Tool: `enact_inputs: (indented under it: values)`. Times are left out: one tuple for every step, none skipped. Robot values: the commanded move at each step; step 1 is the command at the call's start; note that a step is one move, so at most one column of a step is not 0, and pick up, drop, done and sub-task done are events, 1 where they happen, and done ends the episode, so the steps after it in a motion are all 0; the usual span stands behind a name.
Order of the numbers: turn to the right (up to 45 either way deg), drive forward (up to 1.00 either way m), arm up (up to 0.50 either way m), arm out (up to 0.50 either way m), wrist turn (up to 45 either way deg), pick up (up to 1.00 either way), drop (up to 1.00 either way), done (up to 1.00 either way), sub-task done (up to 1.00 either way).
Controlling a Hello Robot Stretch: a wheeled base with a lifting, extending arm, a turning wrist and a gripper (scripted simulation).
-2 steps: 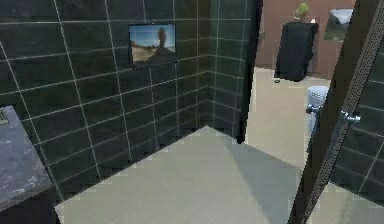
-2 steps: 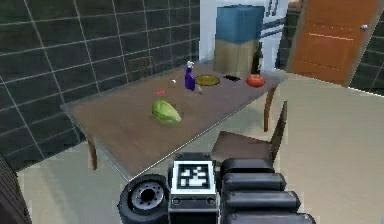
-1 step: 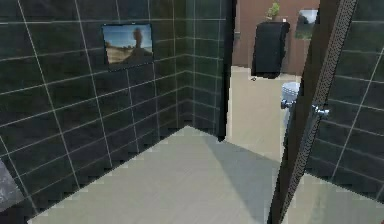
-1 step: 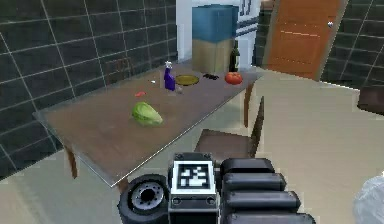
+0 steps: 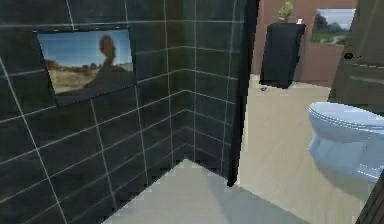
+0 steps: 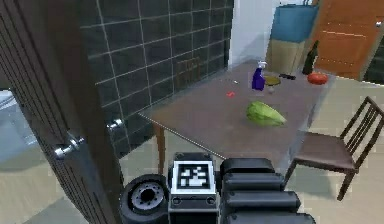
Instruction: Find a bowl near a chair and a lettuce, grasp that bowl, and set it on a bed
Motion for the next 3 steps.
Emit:
enact_inputs:
  values:
    - [-6.0,0.0,0.0,0.0,0.0,0.0,0.0,0.0,0.0]
    - [0.0,0.4,0.0,0.0,0.0,0.0,0.0,0.0,0.0]
    - [36.0,0.0,0.0,0.0,0.0,0.0,0.0,0.0,0.0]
